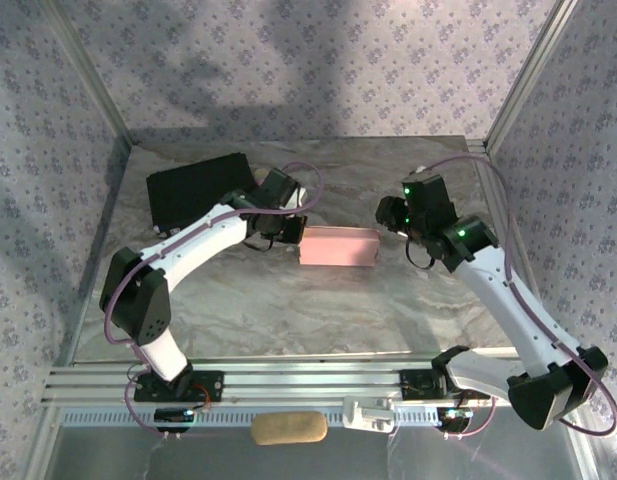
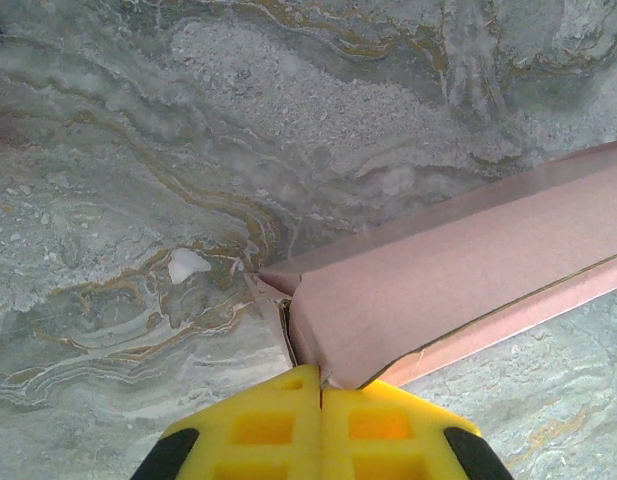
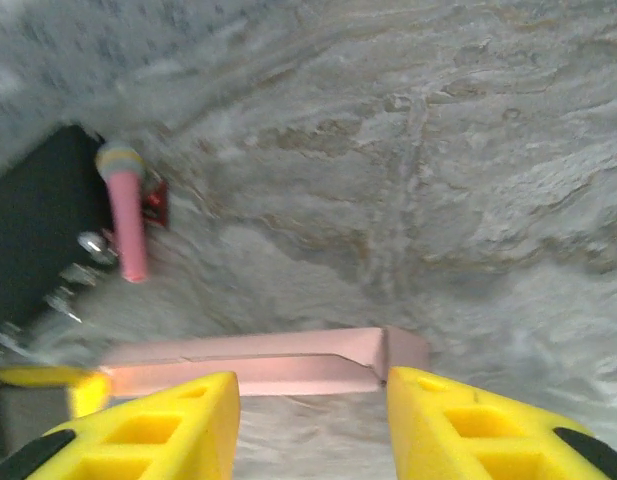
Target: Fold the paper box
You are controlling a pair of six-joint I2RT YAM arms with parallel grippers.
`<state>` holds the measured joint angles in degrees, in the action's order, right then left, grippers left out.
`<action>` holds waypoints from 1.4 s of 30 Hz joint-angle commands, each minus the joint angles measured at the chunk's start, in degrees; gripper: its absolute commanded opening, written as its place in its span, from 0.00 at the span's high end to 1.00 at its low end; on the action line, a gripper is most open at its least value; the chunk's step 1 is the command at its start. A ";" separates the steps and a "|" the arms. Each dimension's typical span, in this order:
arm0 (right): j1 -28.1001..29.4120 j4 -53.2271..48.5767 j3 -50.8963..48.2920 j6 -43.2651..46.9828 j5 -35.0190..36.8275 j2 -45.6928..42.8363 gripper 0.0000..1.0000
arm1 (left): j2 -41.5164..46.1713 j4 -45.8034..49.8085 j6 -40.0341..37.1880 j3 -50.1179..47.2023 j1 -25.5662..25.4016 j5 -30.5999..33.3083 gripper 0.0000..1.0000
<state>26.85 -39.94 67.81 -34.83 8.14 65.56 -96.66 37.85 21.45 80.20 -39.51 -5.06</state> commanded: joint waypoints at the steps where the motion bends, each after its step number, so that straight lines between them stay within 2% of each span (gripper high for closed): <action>1: -0.85 0.34 -3.55 11.19 -1.50 0.23 0.59 | -2.72 6.18 -0.62 0.21 -0.89 1.75 1.00; 5: -5.03 1.08 -2.94 4.07 -6.00 2.07 0.59 | -2.92 6.69 -0.42 0.65 -1.26 2.39 1.00; 8: -6.72 -0.33 -2.69 -7.51 -7.08 2.67 0.56 | -3.10 6.69 -0.20 0.66 -1.49 2.75 1.00; 12: -9.43 4.57 -4.98 -17.79 -16.13 3.77 0.71 | -3.05 6.82 -0.12 0.57 -1.66 3.20 1.00; 14: -9.46 5.23 -4.66 -20.26 -17.65 5.16 0.77 | -2.88 7.06 -0.18 0.57 -1.65 3.26 1.00; 17: -9.46 4.96 -2.42 -20.32 -17.59 7.96 0.81 | -2.40 7.11 -0.17 0.38 -1.70 3.30 1.00; 23: -9.34 2.15 0.04 -19.14 -17.50 11.45 0.76 | -2.65 7.42 -0.18 0.79 -1.92 3.39 1.00; 30: -9.68 -3.36 4.00 -19.75 -13.83 13.11 0.59 | -3.00 8.44 -0.10 2.12 -3.12 4.91 1.00; 42: -10.13 -5.06 3.38 -19.27 -16.59 13.60 0.62 | -3.80 10.41 0.43 3.56 -5.49 8.69 1.00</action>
<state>16.84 -42.70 70.65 -53.80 -8.01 79.18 -98.37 43.18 21.67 83.74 -44.07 2.87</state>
